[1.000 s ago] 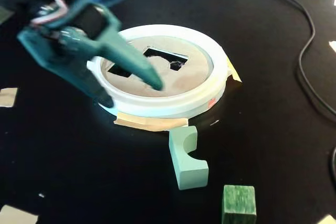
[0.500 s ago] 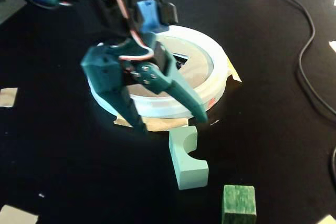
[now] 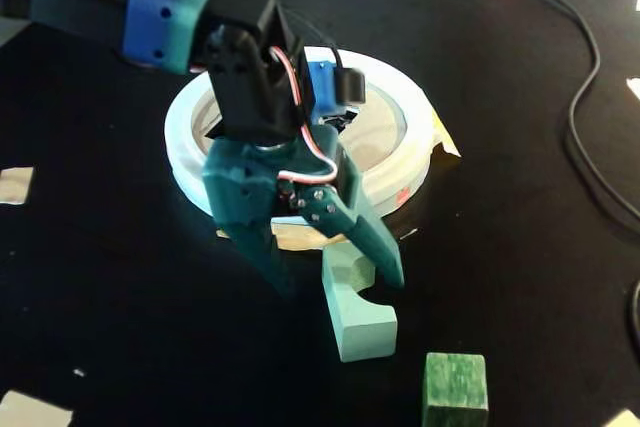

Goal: Pick up the U shape block and drop it in corresponding U shaped hole

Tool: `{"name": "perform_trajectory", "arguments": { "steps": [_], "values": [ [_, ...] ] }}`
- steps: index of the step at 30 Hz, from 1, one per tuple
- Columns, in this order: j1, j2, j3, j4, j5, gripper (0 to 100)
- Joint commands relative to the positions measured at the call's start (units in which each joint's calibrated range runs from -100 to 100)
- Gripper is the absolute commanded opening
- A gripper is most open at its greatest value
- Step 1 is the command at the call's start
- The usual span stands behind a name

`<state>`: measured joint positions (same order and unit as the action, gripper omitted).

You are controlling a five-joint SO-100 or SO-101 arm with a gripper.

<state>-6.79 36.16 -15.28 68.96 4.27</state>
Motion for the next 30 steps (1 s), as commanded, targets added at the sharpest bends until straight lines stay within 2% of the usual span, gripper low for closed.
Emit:
{"name": "perform_trajectory", "arguments": {
  "steps": [1, 2, 3, 5, 8, 10, 22, 30],
  "values": [
    [0.93, -0.64, -5.31, 0.73, 0.39, 67],
    [0.93, -0.64, -5.31, 0.73, 0.39, 62],
    [0.93, -0.64, -5.31, 0.73, 0.39, 50],
    [0.93, -0.64, -5.31, 0.73, 0.39, 34],
    [0.80, -0.91, -5.31, 0.53, 0.39, 17],
    [0.80, -1.09, -5.31, 0.23, 0.39, 12],
    [1.18, -1.81, -4.94, 0.93, -0.15, 10],
    [1.30, -7.45, -6.31, 11.17, -0.44, 10]
  ]
}}
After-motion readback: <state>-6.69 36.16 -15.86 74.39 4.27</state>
